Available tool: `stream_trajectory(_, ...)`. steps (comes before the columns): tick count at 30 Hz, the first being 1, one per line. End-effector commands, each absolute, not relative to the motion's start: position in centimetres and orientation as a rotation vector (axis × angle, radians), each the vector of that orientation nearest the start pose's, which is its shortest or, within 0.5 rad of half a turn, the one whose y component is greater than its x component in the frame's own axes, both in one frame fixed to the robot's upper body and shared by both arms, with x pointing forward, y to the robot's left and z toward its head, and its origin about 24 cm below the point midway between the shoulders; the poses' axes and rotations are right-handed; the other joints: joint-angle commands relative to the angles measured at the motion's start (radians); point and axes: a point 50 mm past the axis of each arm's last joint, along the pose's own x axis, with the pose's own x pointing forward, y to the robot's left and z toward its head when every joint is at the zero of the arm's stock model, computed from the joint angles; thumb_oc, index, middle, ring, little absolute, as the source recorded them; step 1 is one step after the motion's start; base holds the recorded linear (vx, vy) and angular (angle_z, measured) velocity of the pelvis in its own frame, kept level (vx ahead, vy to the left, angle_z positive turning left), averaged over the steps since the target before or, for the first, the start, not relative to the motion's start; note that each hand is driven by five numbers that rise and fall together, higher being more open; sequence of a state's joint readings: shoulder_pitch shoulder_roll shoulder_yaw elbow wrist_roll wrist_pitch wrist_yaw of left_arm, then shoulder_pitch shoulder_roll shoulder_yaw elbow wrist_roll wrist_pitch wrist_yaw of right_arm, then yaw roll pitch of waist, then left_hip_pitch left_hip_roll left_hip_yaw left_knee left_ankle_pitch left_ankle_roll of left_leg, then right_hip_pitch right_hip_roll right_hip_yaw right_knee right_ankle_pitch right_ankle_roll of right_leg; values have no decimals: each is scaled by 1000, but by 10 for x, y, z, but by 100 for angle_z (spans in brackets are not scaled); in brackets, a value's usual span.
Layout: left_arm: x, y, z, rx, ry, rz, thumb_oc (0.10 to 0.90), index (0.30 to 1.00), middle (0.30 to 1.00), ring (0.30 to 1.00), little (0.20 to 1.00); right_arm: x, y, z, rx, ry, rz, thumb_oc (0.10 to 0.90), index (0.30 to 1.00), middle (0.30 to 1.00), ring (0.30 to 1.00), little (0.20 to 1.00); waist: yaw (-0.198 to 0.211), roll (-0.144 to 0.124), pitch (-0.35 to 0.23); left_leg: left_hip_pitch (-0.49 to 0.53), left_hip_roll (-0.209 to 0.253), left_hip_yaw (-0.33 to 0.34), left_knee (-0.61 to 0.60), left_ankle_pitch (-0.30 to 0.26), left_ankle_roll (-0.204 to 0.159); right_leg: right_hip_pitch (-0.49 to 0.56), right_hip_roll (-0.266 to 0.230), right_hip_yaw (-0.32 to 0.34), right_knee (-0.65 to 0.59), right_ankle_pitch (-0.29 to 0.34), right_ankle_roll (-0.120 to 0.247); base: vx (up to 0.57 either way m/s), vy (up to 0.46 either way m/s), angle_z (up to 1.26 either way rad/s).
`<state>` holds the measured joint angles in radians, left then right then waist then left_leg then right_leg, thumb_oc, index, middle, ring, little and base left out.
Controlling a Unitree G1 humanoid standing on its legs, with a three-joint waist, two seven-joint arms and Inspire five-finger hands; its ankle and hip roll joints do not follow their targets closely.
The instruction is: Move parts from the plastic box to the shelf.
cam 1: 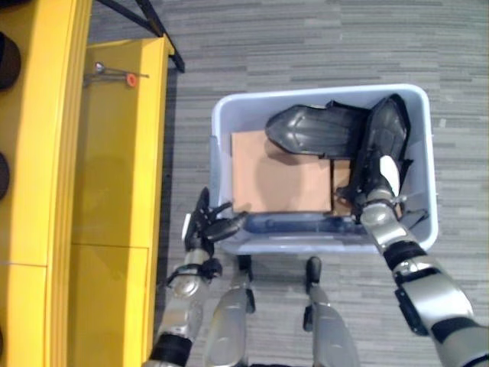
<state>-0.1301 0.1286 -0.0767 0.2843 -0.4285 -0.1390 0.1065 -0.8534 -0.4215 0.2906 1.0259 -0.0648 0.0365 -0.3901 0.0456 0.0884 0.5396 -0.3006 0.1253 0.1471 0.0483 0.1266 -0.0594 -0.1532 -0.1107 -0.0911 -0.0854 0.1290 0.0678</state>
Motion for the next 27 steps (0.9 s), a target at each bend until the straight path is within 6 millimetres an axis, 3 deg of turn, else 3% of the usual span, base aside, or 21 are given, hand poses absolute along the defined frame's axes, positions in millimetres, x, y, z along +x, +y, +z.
stream_trajectory(1, 267, 132, 13, -355, 98, -3, 900, 1000, 1000, 1000, 1000, 407, -185, 169, -770, -182, -228, 900, 1000, 1000, 1000, 1000, 10, 22, -20, 5, 96, -83, 107, -62, -119, 24, -80, -34, 75, 22, -11, 0, 0, 0)
stream_trajectory(11, 270, 135, 19, -357, 73, 13, 900, 1000, 1000, 1000, 1000, 404, -166, 190, -893, -316, -181, 900, 1000, 1000, 1000, 1000, 6, 14, -20, -13, 95, -86, 113, -65, -116, 6, -77, -32, 81, 23, -10, 0, 0, 0)
stream_trajectory(27, 269, 142, 18, -348, 73, 42, 900, 1000, 1000, 1000, 1000, 388, -191, 207, -695, -403, -351, 900, 1000, 1000, 1000, 1000, -25, -13, -20, -4, 99, -92, 110, -70, -121, -4, -72, -22, 86, 23, -10, 0, 0, 0)
